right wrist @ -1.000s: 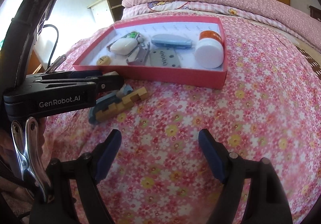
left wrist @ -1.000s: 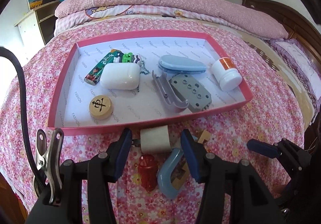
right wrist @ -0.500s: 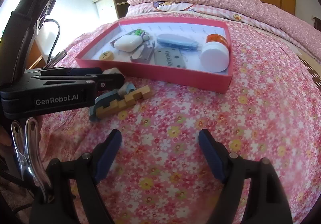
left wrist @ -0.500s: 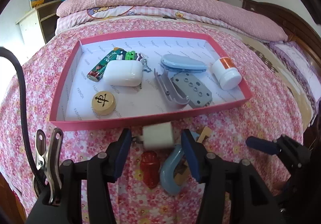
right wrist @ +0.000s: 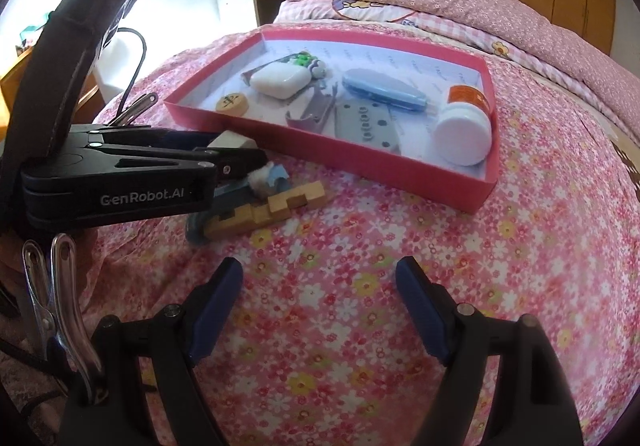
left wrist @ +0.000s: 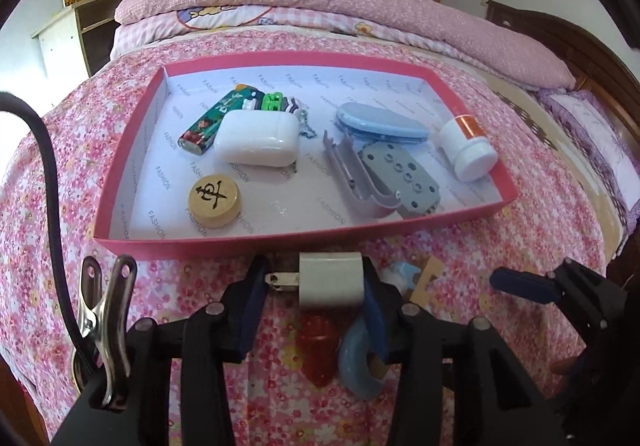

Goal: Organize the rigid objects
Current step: 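Grasp the wooden block piece with the right tool while the left tool holds the charger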

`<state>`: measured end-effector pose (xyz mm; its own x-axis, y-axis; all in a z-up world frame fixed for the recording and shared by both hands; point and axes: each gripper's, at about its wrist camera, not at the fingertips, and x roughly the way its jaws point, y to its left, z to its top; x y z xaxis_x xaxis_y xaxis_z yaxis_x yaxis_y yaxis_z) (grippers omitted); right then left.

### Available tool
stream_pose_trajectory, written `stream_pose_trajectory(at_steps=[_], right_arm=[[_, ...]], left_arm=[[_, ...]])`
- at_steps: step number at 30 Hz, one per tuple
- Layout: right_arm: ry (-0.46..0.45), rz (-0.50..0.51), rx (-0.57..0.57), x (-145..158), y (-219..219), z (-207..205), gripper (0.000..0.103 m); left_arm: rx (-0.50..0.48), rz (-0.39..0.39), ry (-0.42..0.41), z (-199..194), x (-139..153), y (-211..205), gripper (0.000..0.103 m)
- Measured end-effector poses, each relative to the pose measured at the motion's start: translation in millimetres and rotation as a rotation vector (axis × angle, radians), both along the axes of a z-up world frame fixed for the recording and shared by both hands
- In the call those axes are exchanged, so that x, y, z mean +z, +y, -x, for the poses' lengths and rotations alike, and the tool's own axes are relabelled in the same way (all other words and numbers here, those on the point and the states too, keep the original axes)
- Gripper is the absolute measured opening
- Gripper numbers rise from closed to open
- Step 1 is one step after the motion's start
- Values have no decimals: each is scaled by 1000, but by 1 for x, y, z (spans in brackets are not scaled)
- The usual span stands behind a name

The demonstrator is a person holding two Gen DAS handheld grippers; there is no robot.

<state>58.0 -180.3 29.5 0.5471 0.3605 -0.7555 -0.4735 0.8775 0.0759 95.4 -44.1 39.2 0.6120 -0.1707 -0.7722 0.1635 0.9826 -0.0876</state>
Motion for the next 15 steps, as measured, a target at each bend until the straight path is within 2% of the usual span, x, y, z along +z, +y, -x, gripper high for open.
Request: stream_pose_trajectory(at_steps=[6, 13, 14, 15], right_arm=[[-45, 13, 71, 7, 14, 1, 82], [-14, 16, 107, 1, 35, -17, 87], [-17, 25, 110, 0, 37, -20, 88], [-21, 31, 114, 0, 38, -22, 93]], left_arm=[[23, -26, -19, 7, 13, 21, 46], [50, -29, -28, 12, 13, 45, 46], [52, -27, -30, 12, 12, 46, 46], [52, -18, -33, 12, 12, 49, 46]])
